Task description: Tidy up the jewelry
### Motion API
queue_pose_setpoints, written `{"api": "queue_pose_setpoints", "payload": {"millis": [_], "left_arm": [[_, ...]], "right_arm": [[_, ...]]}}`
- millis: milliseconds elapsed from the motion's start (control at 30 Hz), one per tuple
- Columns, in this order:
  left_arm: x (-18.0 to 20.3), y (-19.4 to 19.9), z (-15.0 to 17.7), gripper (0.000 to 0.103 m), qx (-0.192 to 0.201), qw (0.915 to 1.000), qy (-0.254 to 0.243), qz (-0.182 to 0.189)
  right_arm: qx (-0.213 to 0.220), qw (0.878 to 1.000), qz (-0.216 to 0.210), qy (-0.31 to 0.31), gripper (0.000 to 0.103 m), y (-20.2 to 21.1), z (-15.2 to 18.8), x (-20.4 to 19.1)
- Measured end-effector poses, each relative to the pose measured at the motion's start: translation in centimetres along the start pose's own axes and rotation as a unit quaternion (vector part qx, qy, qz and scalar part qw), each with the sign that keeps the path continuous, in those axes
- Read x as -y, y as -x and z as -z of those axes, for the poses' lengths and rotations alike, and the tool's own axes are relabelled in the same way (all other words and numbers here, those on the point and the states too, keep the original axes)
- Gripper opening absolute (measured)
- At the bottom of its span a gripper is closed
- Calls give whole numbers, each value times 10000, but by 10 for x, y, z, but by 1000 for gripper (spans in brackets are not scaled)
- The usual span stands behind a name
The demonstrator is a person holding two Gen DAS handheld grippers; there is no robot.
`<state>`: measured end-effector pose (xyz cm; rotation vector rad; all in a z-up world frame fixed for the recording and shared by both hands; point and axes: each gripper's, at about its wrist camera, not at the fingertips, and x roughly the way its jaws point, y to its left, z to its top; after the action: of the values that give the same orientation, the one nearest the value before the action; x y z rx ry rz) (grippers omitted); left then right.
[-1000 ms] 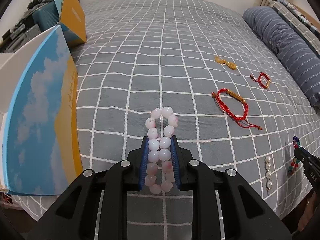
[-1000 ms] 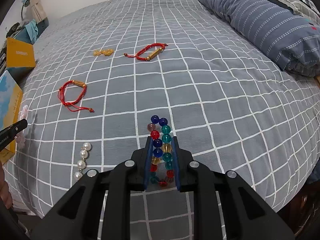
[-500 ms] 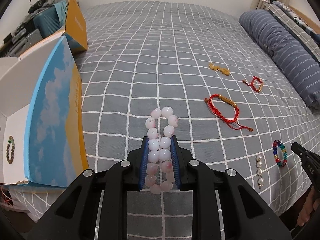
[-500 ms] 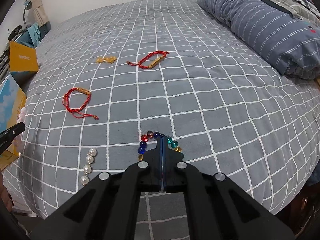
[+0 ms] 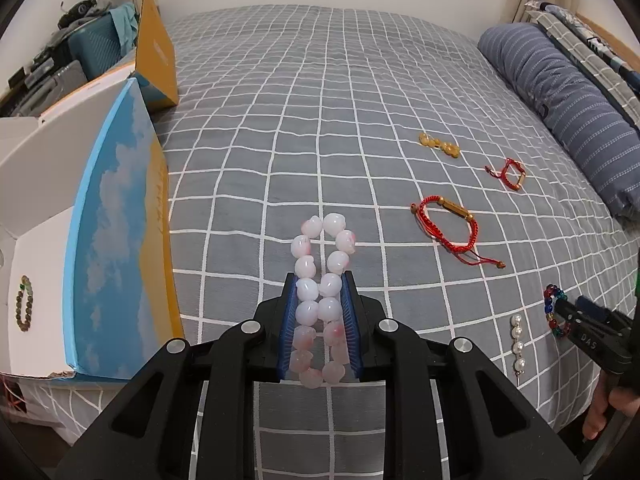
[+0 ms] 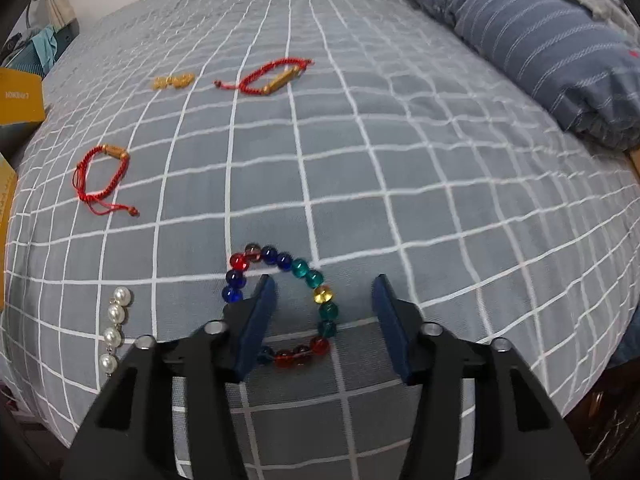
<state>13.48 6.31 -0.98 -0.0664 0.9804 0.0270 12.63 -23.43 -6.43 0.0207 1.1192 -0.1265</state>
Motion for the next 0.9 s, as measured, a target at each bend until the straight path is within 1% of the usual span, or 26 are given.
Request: {"api": "queue_pose_setpoints", "payload": {"millis": [33, 133, 433, 733, 900], "left_arm": [[0, 0, 0, 21, -3, 10000, -4, 0], [-1, 1, -1, 21, 9, 10000, 2, -6], [-2, 13, -3, 21, 108, 9999, 5, 43], [-1, 23, -10, 21, 219, 9997, -49, 83], [-1, 28, -15, 21, 298, 9995, -52, 102]], "right_arm": [[-73, 10000, -61, -3, 9, -2, 0, -1], [2, 10000, -74, -39, 9, 2, 0, -1], [485, 9983, -280, -176, 9, 39, -8, -2], [935, 9948, -381, -144, 9, 68, -21, -12], [1067, 9934, -405, -70, 9, 77, -29, -22]]}}
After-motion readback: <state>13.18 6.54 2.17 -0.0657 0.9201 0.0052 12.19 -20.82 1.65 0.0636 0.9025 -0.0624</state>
